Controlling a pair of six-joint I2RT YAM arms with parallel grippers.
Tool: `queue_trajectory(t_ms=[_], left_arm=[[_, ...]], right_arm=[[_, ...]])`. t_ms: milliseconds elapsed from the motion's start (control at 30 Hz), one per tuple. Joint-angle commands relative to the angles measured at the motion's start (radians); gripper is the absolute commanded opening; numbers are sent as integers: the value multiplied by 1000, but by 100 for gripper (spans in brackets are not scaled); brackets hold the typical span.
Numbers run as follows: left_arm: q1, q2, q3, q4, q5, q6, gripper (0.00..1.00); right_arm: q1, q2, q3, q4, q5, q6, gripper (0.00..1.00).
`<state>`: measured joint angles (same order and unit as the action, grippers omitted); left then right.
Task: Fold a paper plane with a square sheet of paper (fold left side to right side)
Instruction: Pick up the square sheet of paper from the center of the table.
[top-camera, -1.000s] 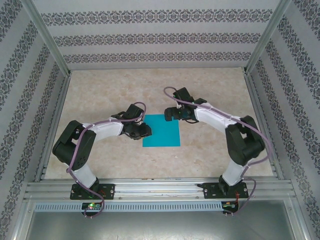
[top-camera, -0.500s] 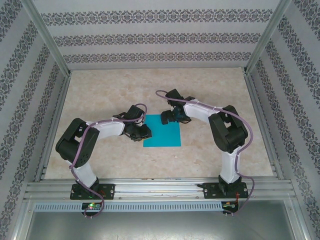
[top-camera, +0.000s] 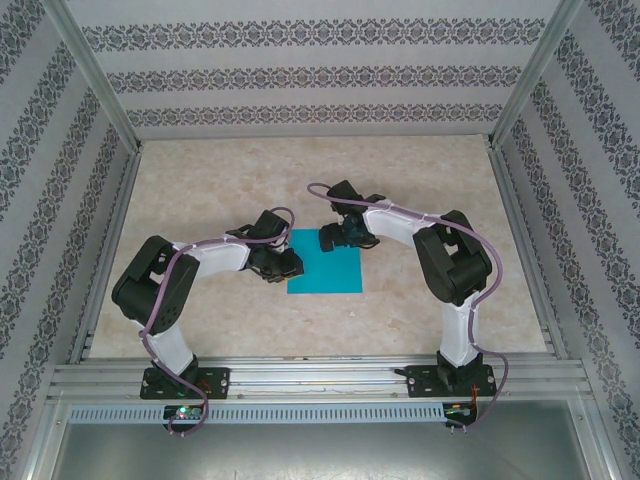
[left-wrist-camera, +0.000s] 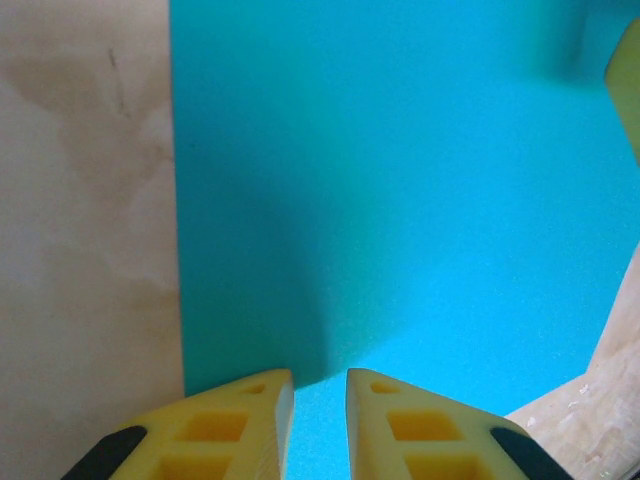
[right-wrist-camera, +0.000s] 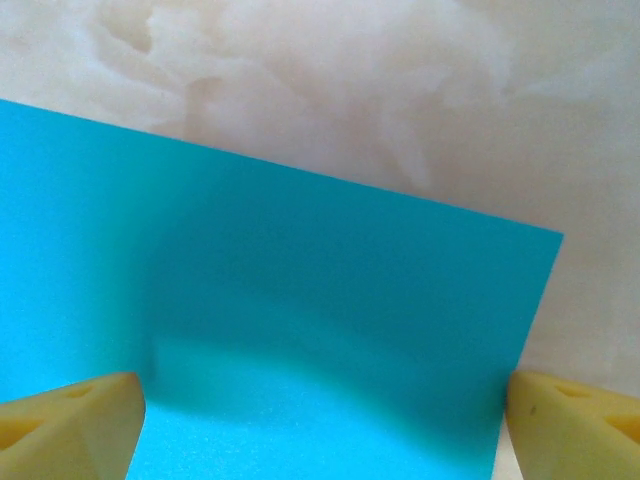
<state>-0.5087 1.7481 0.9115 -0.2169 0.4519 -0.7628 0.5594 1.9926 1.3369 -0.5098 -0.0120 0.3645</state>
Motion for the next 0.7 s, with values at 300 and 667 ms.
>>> queue_trajectory(t_ms=[300,667], left_arm=[[1,38,-10,12,-2,-4,22],[2,25,-8,35,4,-13,27]], right_arm=[[98,-48,-10,-70,-66,56,80],[97,-57,-21,-53,-126,62,54]])
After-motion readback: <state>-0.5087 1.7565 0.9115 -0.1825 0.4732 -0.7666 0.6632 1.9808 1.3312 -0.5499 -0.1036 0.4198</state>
